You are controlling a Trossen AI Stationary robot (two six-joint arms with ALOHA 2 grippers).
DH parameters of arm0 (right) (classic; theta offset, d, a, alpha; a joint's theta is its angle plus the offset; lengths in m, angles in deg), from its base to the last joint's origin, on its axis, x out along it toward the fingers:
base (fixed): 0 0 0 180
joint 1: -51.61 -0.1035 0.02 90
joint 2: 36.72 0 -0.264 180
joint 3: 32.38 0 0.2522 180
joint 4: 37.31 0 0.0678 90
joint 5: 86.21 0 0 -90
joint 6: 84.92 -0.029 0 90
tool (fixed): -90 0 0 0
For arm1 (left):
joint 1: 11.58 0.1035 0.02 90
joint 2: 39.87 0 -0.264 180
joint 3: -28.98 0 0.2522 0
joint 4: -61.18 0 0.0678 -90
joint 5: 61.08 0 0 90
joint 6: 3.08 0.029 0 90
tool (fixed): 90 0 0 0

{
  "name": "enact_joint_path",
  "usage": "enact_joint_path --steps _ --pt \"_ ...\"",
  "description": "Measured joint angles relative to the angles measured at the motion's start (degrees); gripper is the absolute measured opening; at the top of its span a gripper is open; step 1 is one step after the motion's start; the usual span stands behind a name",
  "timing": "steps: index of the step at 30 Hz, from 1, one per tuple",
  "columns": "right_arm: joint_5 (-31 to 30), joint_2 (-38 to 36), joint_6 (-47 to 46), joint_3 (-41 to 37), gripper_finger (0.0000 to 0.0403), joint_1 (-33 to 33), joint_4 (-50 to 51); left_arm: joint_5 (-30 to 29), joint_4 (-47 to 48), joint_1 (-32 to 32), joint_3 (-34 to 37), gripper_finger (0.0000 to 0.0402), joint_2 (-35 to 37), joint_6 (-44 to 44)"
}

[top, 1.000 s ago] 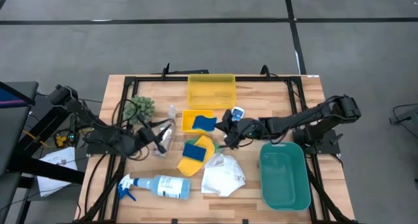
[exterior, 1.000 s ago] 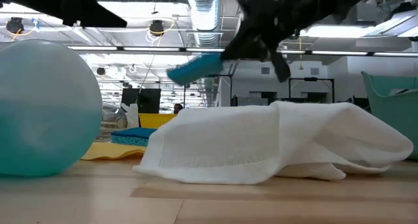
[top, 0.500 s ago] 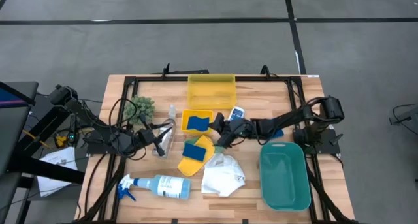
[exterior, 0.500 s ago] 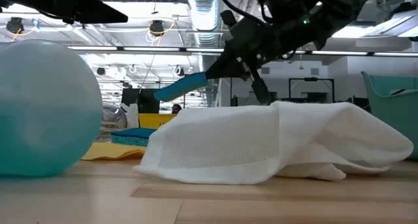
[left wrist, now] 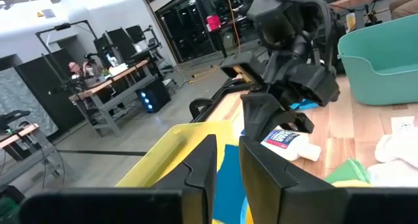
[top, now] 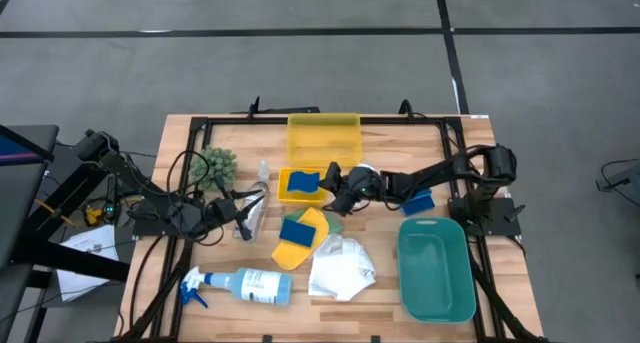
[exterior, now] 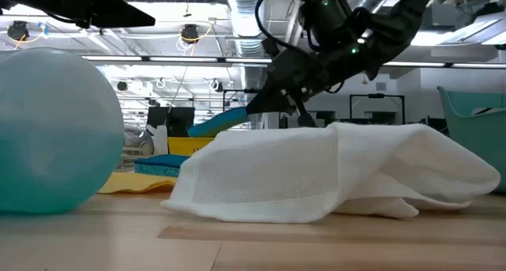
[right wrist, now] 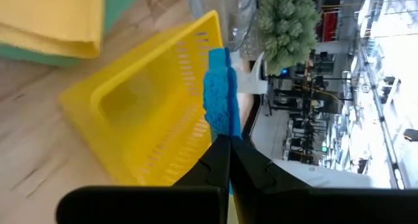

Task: Pick & Place Kitchen Items
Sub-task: Put the blue sponge into the bottom yellow bin

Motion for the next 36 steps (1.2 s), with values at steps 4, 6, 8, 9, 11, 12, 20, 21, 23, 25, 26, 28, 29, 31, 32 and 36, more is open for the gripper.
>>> enact_joint_path --steps 4,6,8,9,11,12,20,21,23,25,26,28,29,31,32,36 --pt "1.1 1.6 0.1 0.9 0.0000 0.9 -0.5 1.1 0.0 0.0 0.0 0.0059 0.0 0.0" --pt "1.8 2.3 0.2 1.5 0.0000 1.1 -0.4 1.4 0.0 0.0 0.0 0.0057 0.0 0.0" --pt "2.1 2.4 0.7 1.8 0.0000 1.5 0.1 1.4 0.0 0.0 0.0 0.0056 0.0 0.0" --pt "2.5 2.4 0.7 2.0 0.0000 1.7 0.2 1.4 0.0 0.0 0.0 0.0055 0.0 0.0" --pt "3.5 2.3 0.4 2.1 0.0000 2.2 0.2 1.4 0.0 0.0 0.0 0.0054 0.0 0.0" --pt "3.6 2.3 0.0 2.1 0.0000 2.4 0.3 1.4 0.0 0.0 0.0 0.0053 0.0 0.0" --pt "5.0 2.3 -0.9 2.1 0.0000 2.9 2.5 1.4 0.0 0.0 0.0 0.0054 0.0 0.0" --pt "5.0 2.3 -0.9 2.1 0.0000 2.8 2.5 1.4 0.0 0.0 0.0 0.0054 0.0 0.0" --pt "5.1 2.3 -0.9 2.1 0.0000 2.8 2.6 1.4 0.0 0.0 0.0 0.0054 0.0 -0.1" --pt "5.1 2.3 -0.9 2.1 0.0000 2.8 2.9 1.4 0.0 0.0 0.0 0.0054 0.0 -0.2" --pt "5.1 2.3 -0.9 2.1 0.0000 2.9 3.3 1.4 0.0 0.0 0.0 0.0054 0.0 -0.2" --pt "5.1 2.3 -1.4 2.0 0.0000 2.8 3.5 1.4 0.0 0.0 0.0 0.0054 0.0 -0.2" --pt "5.1 2.3 -1.5 2.0 0.0000 2.8 3.4 1.4 0.0 0.0 0.0 0.0054 0.0 -0.2" --pt "5.2 2.3 -1.5 2.0 0.0000 2.8 3.4 1.4 0.0 0.0 0.0 0.0054 0.0 -0.2" --pt "5.2 2.3 -1.5 2.0 0.0000 2.8 3.4 1.4 0.0 0.0 0.0 0.0054 0.0 -0.2" --pt "6.6 2.3 -1.5 2.0 0.0000 2.8 4.2 1.4 0.0 0.0 0.0 0.0054 0.0 -0.2"
